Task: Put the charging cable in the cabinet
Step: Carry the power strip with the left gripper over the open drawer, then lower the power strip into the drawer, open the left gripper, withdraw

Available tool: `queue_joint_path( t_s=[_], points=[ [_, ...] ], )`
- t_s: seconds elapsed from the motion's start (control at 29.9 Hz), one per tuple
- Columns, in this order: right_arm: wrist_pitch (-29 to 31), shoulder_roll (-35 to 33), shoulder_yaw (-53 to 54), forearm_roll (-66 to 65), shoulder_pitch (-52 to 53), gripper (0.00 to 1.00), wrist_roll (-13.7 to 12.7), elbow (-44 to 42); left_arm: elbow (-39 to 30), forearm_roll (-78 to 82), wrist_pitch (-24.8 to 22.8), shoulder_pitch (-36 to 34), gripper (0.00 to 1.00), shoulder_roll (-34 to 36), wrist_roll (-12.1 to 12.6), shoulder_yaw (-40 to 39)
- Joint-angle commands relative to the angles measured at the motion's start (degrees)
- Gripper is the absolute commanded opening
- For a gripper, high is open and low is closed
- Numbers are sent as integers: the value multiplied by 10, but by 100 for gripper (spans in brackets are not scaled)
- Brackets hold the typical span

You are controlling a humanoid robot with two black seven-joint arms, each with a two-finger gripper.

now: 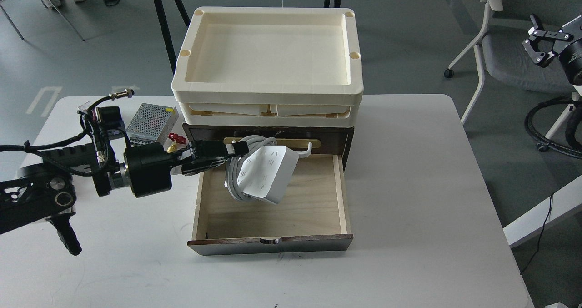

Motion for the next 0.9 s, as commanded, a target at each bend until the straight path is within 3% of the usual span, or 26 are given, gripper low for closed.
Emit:
queue_joint_path(
  t_s=[0.0, 0.5, 0.64, 0.87],
  points=[
    [0, 1, 0, 0, -1, 100, 0, 0, 39, -2, -1, 20, 0, -29, 0, -3],
    [0, 3, 0, 0, -2, 100, 0, -1, 165, -2, -1, 69, 0, -103, 0, -3],
    [0, 2, 0, 0, -10, 100, 0, -1, 171, -3, -2, 76, 0, -107, 0, -5],
    [0, 3, 1, 0, -17, 100, 0, -1, 167, -6, -2, 77, 12, -109, 0, -5]
  ],
)
